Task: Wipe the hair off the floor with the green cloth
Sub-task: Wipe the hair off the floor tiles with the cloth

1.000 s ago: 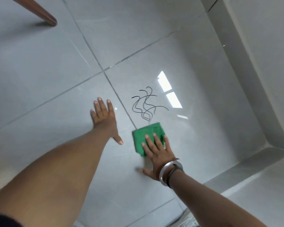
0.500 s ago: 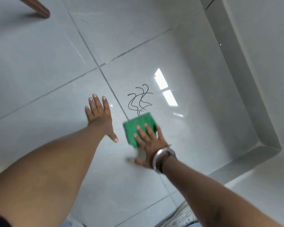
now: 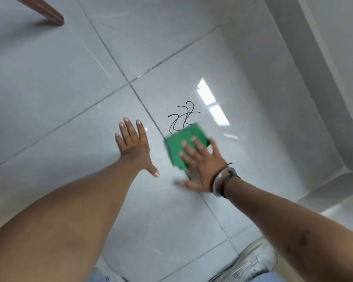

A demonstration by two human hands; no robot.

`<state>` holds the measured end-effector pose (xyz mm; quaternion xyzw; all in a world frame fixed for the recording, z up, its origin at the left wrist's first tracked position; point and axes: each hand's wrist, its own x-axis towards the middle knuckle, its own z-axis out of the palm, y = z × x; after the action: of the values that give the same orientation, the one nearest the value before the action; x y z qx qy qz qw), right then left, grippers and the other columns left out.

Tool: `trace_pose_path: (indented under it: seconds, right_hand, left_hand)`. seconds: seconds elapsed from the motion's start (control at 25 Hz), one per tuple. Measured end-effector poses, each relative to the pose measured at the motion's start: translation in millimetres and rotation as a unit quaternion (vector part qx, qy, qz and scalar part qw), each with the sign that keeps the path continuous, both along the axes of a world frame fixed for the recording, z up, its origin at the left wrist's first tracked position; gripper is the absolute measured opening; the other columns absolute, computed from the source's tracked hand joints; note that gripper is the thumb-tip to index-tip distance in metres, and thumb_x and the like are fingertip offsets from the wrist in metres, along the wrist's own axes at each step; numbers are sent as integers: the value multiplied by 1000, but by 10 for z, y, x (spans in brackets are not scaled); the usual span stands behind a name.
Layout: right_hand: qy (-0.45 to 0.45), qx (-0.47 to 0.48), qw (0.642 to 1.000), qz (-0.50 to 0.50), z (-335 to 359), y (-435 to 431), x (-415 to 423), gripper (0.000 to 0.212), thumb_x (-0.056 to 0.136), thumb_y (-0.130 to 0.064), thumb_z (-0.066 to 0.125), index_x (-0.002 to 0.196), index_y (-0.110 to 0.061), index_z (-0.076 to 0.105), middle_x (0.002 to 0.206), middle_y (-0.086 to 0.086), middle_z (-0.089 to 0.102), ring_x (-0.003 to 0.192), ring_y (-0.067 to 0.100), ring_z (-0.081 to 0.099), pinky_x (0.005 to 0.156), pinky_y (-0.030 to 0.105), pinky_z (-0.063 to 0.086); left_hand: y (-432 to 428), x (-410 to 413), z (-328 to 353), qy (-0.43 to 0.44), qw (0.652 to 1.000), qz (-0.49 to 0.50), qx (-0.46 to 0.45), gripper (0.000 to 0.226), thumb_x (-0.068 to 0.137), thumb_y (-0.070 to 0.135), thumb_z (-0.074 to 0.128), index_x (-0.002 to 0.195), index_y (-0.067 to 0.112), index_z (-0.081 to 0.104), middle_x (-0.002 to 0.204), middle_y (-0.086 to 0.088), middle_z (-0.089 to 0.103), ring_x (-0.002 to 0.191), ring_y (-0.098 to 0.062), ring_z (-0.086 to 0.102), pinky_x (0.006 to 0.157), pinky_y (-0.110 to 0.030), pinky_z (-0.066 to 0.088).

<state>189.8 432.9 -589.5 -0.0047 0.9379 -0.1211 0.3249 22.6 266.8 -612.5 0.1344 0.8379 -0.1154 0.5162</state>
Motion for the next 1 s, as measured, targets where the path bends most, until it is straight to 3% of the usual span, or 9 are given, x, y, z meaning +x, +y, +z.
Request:
trace_pose_path:
  seconds: [0.08, 0.16, 0.24, 0.28, 0.36, 0.48, 0.64, 0.88, 1.0]
  right_hand:
    - [33, -24, 997, 58, 6, 233, 58, 90, 78, -77, 14, 148, -25, 37, 160, 1, 27, 149, 29, 17, 111, 64, -10]
    - [52, 55, 974, -212, -125, 501, -243, 89, 79, -77, 13, 151, -28, 30, 163, -1, 20, 150, 26, 13, 112, 65, -7]
    - [12, 94, 887, -451, -155, 507, -702, 92, 77, -81, 12, 153, -29, 20, 165, -2, 7, 151, 26, 2, 113, 68, -4]
    - [-11, 85, 892, -444, -104, 406, -857, 95, 76, -82, 12, 153, -27, 18, 165, 0, 5, 150, 29, -1, 113, 68, -3]
    - [14, 43, 985, -165, -112, 272, -806, 97, 76, -83, 14, 153, -25, 18, 165, 3, 7, 150, 32, -1, 113, 63, -8]
    - [32, -7, 985, 167, -22, 609, -663, 93, 77, -83, 5, 152, -30, 20, 164, -3, 11, 151, 25, 4, 112, 59, -18]
    - [27, 88, 957, -277, -151, 743, -1206, 97, 74, -86, 6, 153, -30, 16, 165, 0, 7, 150, 29, 2, 112, 65, -7]
    - [-12, 13, 983, 183, 43, 247, -623, 94, 76, -82, 5, 153, -30, 17, 164, -2, 5, 151, 27, -1, 110, 60, -21]
    - [3, 68, 994, 79, -36, 584, -767, 90, 76, -78, 1, 153, -33, 16, 165, -4, 8, 151, 24, 5, 114, 66, -11]
  left_hand:
    - [-8, -16, -16, -2, 1000, 4, -3, 191, 8, 64, 88, 115, 6, -60, 125, -32, -60, 127, -48, -47, 110, -64, -14]
    - [-8, -19, -25, -1, 1000, 1, -4, 191, 7, 65, 87, 113, 6, -61, 112, -30, -67, 118, -46, -54, 110, -64, -15]
    - [-7, -17, -30, 1, 1000, 4, -3, 192, 7, 65, 87, 115, 6, -59, 111, -30, -68, 118, -46, -54, 109, -64, -15]
    - [-14, -14, -26, 6, 1000, 5, -1, 192, 8, 65, 87, 118, 5, -57, 117, -31, -65, 123, -48, -50, 110, -64, -15]
    - [-9, 5, -7, 14, 1000, -4, 2, 191, 11, 63, 89, 125, 4, -52, 133, -33, -54, 131, -49, -42, 111, -64, -14]
    - [-4, -3, 0, 16, 1000, 0, 5, 190, 12, 62, 89, 128, 5, -50, 140, -33, -47, 132, -49, -40, 111, -63, -14]
    - [15, 5, 2, 26, 1000, -6, -1, 190, 13, 62, 90, 127, 4, -50, 135, -32, -53, 131, -48, -41, 110, -62, -16]
    - [-13, 7, 9, 24, 1000, -14, 3, 186, 20, 61, 91, 127, 5, -51, 140, -33, -47, 132, -48, -40, 111, -63, -14]
    - [-24, 16, -23, 28, 999, -18, 6, 187, 18, 62, 90, 122, 4, -54, 140, -34, -47, 132, -49, -40, 111, -64, -13]
